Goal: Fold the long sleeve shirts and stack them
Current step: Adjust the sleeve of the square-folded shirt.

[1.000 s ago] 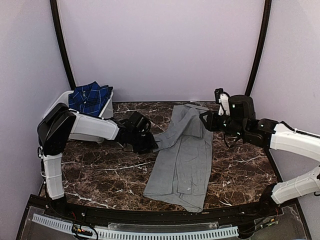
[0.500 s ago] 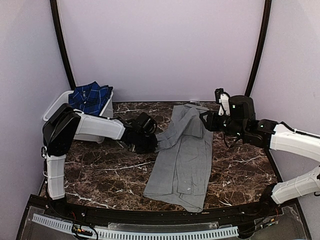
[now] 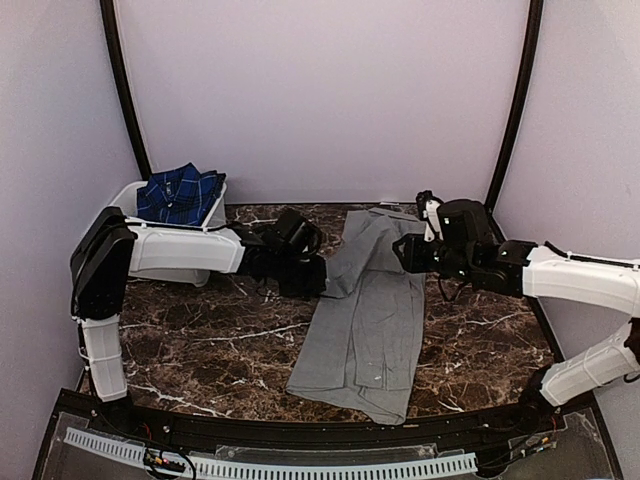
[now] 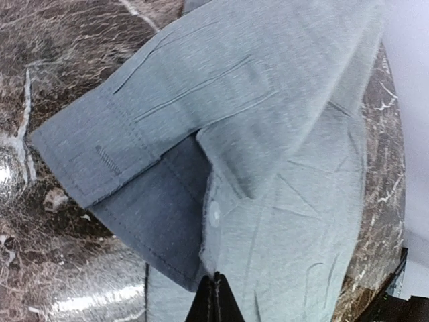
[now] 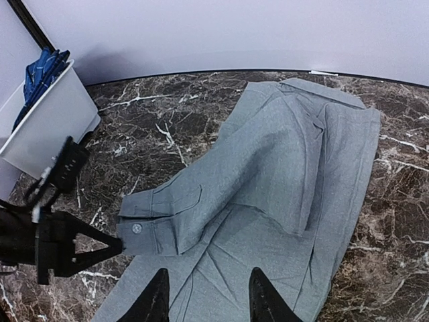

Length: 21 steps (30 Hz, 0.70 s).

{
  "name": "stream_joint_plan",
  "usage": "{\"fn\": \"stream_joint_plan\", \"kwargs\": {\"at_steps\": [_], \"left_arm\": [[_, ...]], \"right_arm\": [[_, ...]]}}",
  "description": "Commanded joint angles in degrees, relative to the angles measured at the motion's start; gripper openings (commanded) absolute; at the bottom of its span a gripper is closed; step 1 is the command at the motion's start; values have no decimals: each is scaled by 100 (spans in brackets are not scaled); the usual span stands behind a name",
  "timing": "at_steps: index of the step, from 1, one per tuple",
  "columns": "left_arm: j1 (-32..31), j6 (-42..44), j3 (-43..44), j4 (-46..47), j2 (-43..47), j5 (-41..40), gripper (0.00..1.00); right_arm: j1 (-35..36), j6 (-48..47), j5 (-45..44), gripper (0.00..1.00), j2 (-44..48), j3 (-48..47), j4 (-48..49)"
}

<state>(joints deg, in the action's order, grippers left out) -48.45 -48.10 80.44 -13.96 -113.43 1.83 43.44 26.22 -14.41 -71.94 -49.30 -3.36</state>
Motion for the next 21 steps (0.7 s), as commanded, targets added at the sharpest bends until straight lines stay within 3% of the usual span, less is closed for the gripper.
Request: {"fn": "stream_joint_plan", "kwargs": {"at_steps": [1,12,21], "left_arm": [[-132,183,229,-162,691,288,0],[-521,445,424,-589,1008,762,0],[-680,695,-60,-899,1274,721,0]], "right_arm": [[-11,13,-13,37,-167,-188,45],[-19,-81,-26,38,-375,-387,-341],[-427,48,250,38,-1009,-559,-527]]}}
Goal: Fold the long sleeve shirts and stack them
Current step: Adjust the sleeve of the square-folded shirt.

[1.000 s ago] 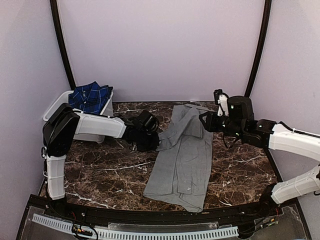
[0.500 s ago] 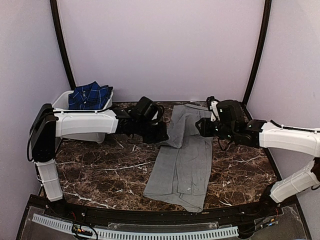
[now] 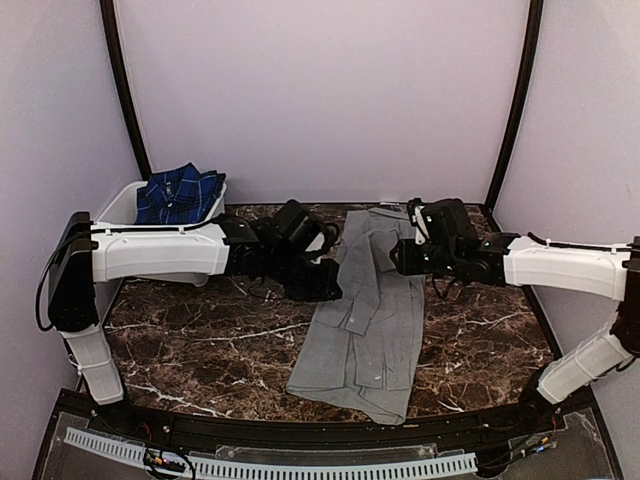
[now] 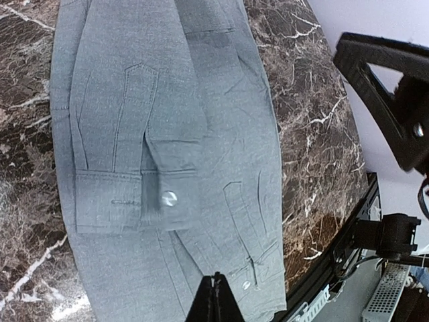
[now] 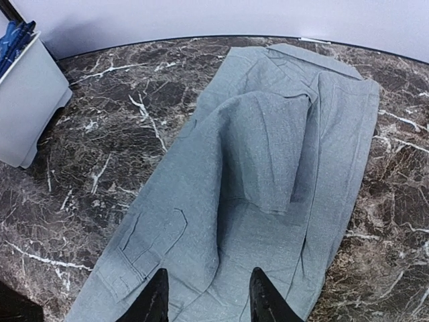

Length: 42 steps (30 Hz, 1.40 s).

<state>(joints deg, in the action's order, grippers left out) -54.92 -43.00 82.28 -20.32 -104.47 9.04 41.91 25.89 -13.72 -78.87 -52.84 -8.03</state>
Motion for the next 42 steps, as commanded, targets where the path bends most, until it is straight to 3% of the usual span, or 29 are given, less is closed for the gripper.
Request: {"fn": "stream_joint_plan", "kwargs": {"at_steps": [1,7,15,19,31,42], "left_arm": [[-29,186,-260,-251,395,-34,0],[-36,309,-288,-262,382,-235,0],[-2,578,-429,-275,-46,-382,25],[207,465,-672,51,-197,-55,30],[704,256,-940,666,-742,448,37],[746,381,-859,745,-823,435,37]], "right_arm": [[-365,109,316,38,-415,-219,-10],[-810,66,636,38,-1020,-495,93],[-935,-37,1329,38,-1315,-679,33],[-755,27,1579,39,-1070,-300,23],[-308,192,1467,39,-586,168,-145],[-291,171,1427,39,-594,73,-184]]}}
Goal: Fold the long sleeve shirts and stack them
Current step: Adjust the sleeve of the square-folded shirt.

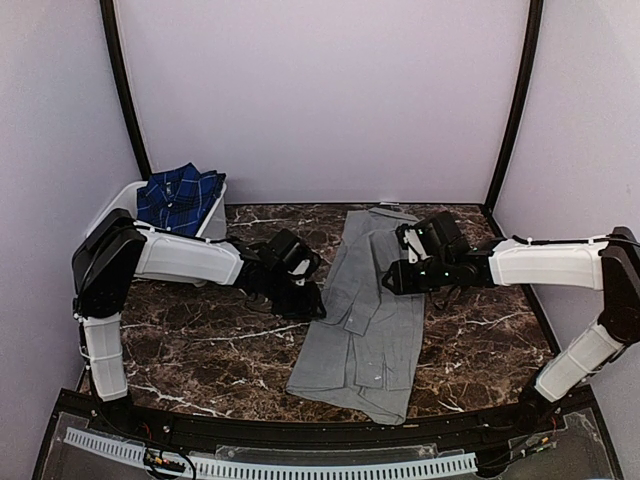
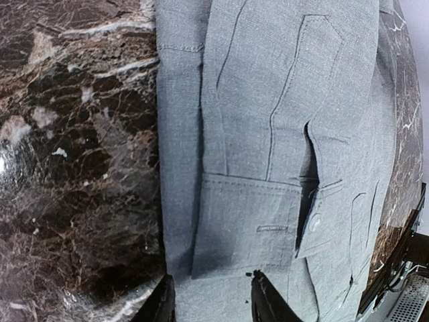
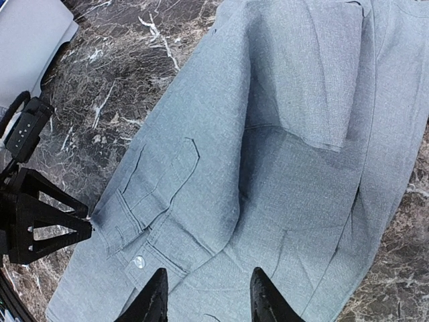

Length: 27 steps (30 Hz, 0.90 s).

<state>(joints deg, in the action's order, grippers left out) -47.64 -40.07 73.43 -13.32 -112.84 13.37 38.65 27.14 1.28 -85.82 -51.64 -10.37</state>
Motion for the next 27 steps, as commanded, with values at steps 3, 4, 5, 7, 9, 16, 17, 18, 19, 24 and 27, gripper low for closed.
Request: {"fn": "stream_joint_plan", "kwargs": {"at_steps": [3,4,5,7,9,16,17,18,19,24,27], "left_arm": [[-18,169,104,14,8,-91,37],[-26,202,120,27,3,-94,37],[-33,220,148,48,-27,-90,37],[-46,317,224,60,-98,-85,37],[-64,371,288,65,-170,-100,37],[-96,467,460,-49,-425,-175,37],[-97,466,461,-53,-442,-184,37],[-97,459,455,-56,-459,-198,37],[-97,458,454,-56,-463,-200,37],[-97,457,453,-148,-518,-268,38],[-115,475,510,-236,-512,-214,37]], "right_arm": [[29,52,-75,39,93,-48,53],[35,48,-75,39,94,-53,52],[34,49,-83,39,88,-56,52],[29,49,-90,39,83,-65,53],[36,59,-93,39,81,-72,61],[35,39,-93,39,66,-84,52],[37,39,-88,39,66,-81,48],[32,38,-84,39,66,-91,46],[35,39,-76,39,63,-92,44],[36,42,-75,39,74,-87,46],[35,42,-82,39,77,-90,44]]}}
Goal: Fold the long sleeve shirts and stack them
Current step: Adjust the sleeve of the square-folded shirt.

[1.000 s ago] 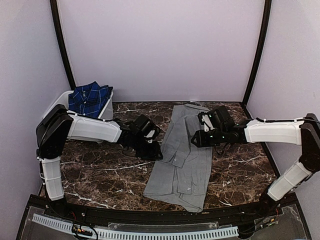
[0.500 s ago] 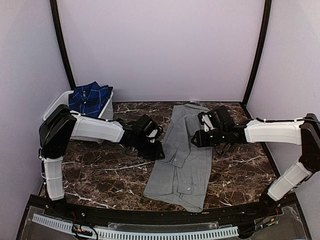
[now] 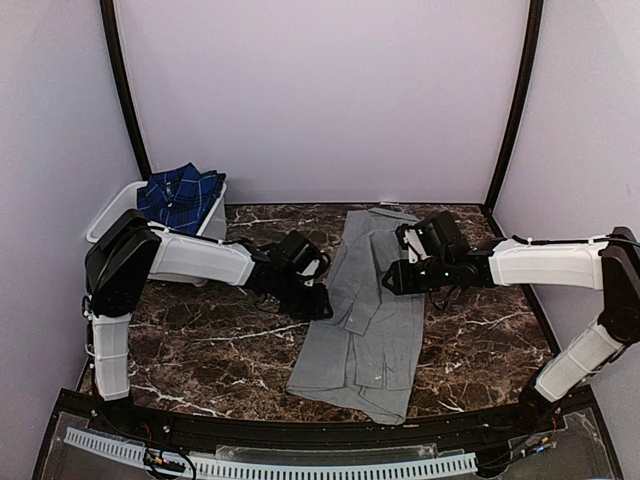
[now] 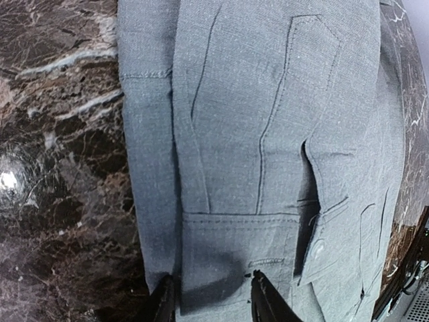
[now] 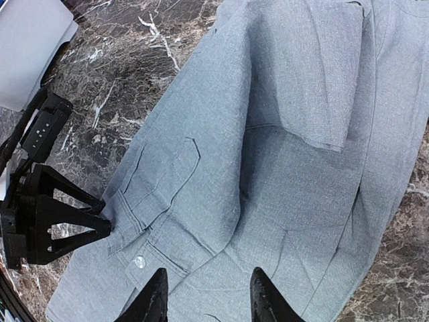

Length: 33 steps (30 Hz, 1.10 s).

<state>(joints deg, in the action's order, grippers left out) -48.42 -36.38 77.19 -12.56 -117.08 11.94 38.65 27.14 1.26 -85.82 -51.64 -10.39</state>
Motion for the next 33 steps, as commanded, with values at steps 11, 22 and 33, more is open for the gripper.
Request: {"fn": "stream_joint_plan", "kwargs": {"at_steps": [11,22,33], "left_arm": [[-196,-83,437,-522,142,360,11],[-196,-225,433,-564,523,235,0],[-193,-173,437,-659,656,154,0]], "right_arm": [[27,35,-263,39,53,-91,66],[-384,165,-648,37,-499,-526,225],[-628,-278,-1036,38,-1507,-1348,184]]}}
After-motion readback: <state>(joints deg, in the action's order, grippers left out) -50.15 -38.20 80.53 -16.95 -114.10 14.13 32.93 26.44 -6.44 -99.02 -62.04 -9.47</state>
